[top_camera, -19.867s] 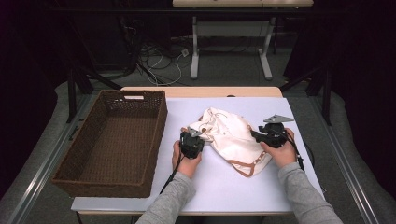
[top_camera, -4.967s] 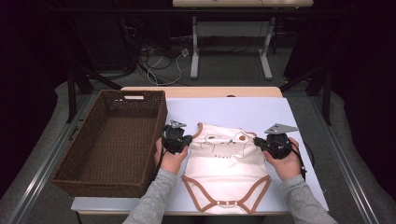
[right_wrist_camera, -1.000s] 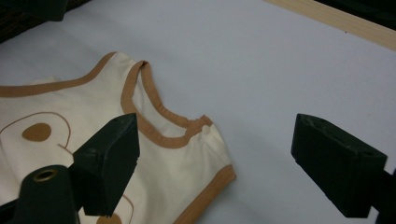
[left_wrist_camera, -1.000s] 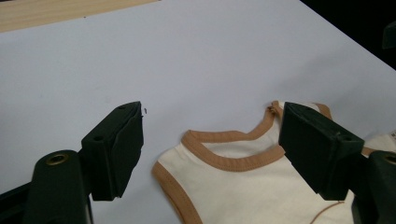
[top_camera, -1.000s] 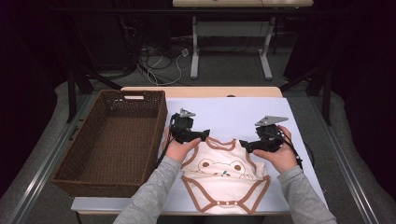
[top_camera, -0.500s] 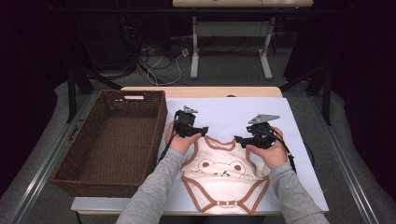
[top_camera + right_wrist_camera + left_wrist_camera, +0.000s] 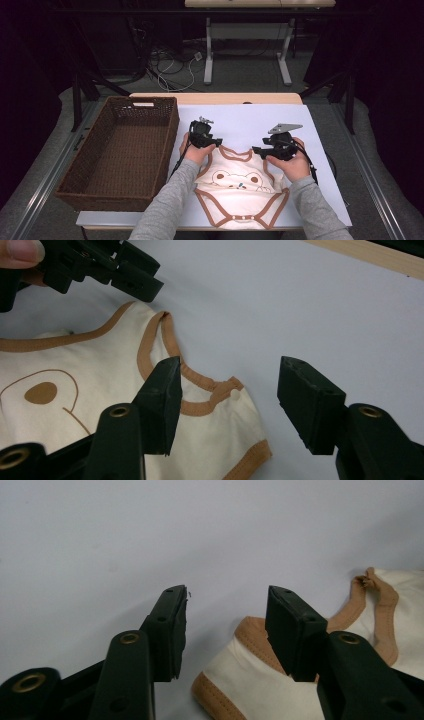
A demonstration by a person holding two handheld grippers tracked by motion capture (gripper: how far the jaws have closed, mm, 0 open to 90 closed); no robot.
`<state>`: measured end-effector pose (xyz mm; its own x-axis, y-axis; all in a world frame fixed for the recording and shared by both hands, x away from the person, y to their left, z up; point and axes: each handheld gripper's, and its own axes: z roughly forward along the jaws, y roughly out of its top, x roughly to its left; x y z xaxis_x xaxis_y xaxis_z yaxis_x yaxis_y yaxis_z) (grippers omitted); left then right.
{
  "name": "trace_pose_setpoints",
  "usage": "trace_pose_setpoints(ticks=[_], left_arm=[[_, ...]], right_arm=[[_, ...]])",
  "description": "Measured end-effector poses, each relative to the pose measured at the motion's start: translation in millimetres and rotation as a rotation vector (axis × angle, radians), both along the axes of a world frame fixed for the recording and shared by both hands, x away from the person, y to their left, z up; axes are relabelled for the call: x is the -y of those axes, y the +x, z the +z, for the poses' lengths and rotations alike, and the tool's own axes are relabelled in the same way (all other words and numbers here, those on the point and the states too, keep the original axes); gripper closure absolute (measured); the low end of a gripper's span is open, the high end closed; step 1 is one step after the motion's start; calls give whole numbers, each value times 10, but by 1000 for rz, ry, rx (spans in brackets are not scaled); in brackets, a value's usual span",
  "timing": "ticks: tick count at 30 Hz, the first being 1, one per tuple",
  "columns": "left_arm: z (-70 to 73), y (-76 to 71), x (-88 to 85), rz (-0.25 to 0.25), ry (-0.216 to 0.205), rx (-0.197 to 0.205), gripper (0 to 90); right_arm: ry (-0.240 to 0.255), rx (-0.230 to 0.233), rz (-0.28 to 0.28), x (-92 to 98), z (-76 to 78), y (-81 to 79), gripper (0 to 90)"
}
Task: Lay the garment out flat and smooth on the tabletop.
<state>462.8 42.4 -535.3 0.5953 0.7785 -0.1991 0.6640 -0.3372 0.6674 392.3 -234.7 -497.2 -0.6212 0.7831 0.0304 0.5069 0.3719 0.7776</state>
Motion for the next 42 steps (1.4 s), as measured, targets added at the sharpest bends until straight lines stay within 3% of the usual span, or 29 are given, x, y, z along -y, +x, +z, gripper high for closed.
trace_pose_setpoints(ticks=[5,15,19,23,31,36,42], left_arm=[[-52,-9,0,8,-2,-47,573],[-110,-41,-38,7,12,-75,614],[-140,-55,-61,16,25,-85,634],[-152,-77,-89,18,11,-92,668],[-145,-119,-94,-9,25,-104,743],[-146,-118,-110,-4,33,-106,823],[-126,-143,-103,-9,60,-90,853]], right_arm=[[4,10,-17,15,-19,5,408],[-27,23,-1,6,-42,10,392],[-20,24,-1,16,-41,12,389],[-19,23,-10,30,-42,16,387],[-1,14,-18,61,-68,38,393],[9,-19,-54,127,-132,77,444],[-38,-40,-74,181,-247,141,531]])
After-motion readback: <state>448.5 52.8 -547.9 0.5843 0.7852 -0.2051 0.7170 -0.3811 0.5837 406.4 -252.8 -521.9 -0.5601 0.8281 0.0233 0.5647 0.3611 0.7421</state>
